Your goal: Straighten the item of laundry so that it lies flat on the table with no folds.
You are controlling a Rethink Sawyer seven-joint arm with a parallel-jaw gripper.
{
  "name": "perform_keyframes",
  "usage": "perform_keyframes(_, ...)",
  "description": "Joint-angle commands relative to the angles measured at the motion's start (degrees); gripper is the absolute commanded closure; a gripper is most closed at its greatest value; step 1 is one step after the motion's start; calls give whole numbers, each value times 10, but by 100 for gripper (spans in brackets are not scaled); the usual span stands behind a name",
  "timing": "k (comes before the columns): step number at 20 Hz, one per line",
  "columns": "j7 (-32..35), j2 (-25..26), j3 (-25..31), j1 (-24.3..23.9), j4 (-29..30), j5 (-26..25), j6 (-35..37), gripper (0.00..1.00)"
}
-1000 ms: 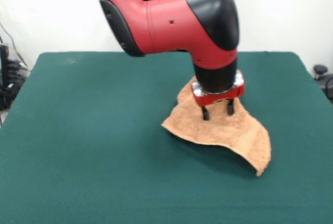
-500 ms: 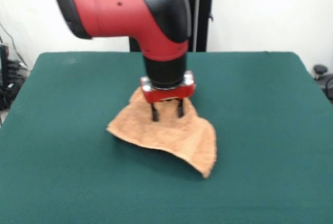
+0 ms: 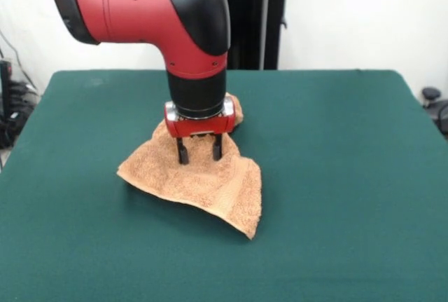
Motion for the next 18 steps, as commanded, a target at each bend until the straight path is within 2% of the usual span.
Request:
perform_keyframes(1,51,74,-26,24,12,-53,-74,0)
perform_keyframes(10,120,157,-11,65,-16,-2,-145,0)
perform_keyframes(18,109,199,-14,86,-54,19,-166,0)
